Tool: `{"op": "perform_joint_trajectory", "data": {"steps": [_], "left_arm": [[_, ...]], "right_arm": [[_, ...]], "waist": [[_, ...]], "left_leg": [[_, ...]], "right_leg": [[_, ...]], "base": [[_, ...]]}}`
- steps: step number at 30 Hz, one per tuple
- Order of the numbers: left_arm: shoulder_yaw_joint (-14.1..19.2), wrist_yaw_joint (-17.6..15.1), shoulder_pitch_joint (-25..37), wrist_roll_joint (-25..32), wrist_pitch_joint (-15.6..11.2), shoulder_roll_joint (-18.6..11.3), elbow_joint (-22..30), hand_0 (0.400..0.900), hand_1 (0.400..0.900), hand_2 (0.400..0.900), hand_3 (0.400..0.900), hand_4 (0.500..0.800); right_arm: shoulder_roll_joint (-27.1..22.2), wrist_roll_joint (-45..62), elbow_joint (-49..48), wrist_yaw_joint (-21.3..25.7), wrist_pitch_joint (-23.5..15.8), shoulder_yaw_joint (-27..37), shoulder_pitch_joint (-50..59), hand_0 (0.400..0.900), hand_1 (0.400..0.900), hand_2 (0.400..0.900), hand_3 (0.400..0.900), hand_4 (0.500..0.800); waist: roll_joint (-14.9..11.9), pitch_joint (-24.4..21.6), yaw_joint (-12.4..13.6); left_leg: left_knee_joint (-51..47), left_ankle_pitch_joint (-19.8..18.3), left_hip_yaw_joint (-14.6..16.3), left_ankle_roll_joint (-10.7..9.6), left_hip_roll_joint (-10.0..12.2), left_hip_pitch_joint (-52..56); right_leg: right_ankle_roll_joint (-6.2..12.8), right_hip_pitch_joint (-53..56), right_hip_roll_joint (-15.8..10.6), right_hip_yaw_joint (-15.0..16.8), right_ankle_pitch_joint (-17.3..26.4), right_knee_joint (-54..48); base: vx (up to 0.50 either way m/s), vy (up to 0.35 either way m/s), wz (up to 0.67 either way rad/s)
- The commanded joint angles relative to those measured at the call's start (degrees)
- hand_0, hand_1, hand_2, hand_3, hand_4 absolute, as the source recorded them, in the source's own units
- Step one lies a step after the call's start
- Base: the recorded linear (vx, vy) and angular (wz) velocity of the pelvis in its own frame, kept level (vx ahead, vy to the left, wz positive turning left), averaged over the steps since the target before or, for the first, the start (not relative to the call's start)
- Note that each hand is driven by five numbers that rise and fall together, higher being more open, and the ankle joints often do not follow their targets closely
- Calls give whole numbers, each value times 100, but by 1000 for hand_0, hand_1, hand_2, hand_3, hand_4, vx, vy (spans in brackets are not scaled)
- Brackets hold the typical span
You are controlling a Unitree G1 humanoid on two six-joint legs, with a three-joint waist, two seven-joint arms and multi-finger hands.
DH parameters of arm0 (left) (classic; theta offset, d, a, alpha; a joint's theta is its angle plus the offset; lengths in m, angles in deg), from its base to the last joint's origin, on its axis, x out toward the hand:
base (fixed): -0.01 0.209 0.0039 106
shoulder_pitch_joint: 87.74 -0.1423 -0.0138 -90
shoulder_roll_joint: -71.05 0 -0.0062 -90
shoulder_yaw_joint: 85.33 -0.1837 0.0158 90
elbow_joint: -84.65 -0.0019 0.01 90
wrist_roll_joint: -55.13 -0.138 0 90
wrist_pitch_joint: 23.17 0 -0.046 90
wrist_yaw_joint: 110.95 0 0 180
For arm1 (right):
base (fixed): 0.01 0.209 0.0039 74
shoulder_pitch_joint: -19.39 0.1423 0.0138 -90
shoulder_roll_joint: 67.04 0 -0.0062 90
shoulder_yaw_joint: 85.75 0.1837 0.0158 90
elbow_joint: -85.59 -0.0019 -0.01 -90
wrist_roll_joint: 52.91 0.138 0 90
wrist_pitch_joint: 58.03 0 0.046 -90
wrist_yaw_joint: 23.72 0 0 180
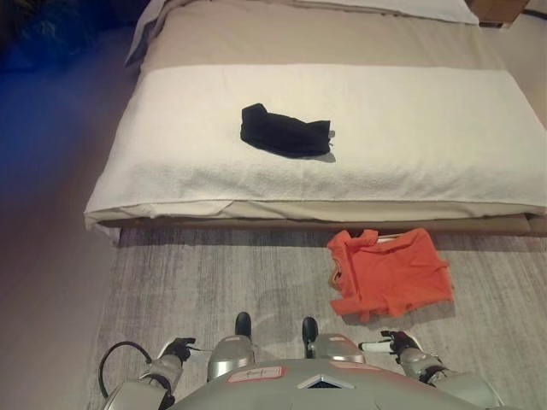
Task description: Put the clothes on the bed into the basket.
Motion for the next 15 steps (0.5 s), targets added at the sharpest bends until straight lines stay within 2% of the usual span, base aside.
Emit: {"op": "perform_joint_trajectory", "data": {"steps": [1, 3, 4, 6, 8, 10, 13, 15], "left_arm": [[170, -30, 98, 271, 62, -236, -263, 900, 900, 900, 900, 800], [181, -46, 118, 366, 45, -213, -318, 900, 900, 900, 900, 800], [223, -35, 67, 389, 57, -197, -365, 900, 900, 900, 900, 800], [254, -26, -90, 358, 75, -178, -418, 900, 900, 900, 900, 800], [283, -33, -231, 331, 79, -164, -486, 900, 900, 900, 900, 800], [368, -48, -360, 314, 93, -126, -574, 900, 900, 900, 900, 800], [489, -50, -520, 291, 123, -79, -610, 900, 900, 900, 900, 800], [586, -37, -615, 310, 150, -71, -638, 900, 900, 900, 900, 800]], "right_arm": [[-338, 83, -18, 79, -56, -117, 67, 900, 900, 900, 900, 800], [-413, 65, 53, 97, -30, -134, 120, 900, 900, 900, 900, 800], [-437, 63, 90, 96, -16, -120, 103, 900, 900, 900, 900, 800], [-448, 38, 116, 102, -4, -112, 32, 900, 900, 900, 900, 800], [-460, 45, 119, 121, -4, -101, -3, 900, 900, 900, 900, 800], [-411, 50, 161, 120, 3, -67, -88, 900, 900, 900, 900, 800], [-336, 60, 202, 92, 34, -37, -164, 900, 900, 900, 900, 800], [-283, 20, 228, 53, 71, -9, -208, 900, 900, 900, 900, 800]], "waist": [[-415, 348, 227], [-435, 477, 363], [-399, 443, 436], [-352, 393, 606], [-329, 393, 791], [-362, 333, 902], [-392, 194, 1051], [-422, 24, 1168]], "left_leg": [[2098, -285, 237, 332, -675, -850], [2137, -232, 14, 354, -939, -1493], [1795, -76, 9, 353, -899, -1709], [1024, 437, 85, 293, -657, -1888], [287, 685, -89, 241, -456, -2289], [-188, 899, -216, 99, -221, -2516], [-203, 1218, -110, -83, 83, -2615], [-159, 1362, -96, -44, 131, -2489]], "right_leg": [[-124, 177, 68, -190, -286, 310], [-125, 312, 47, -157, -379, 238], [-110, 418, 107, -144, -417, 167], [-94, 718, 249, -28, -561, 27], [-97, 979, 341, 238, -782, -35], [-83, 1304, 333, 554, -1099, -15], [3, 1710, 184, 873, -1314, -41], [127, 1940, -55, 949, -1394, -2]], "base": [[39, -135, -9], [153, -74, -15], [323, -27, -16], [404, 13, -37], [428, 41, -66], [520, 70, -64], [557, 173, -67], [589, 285, -66]]}}
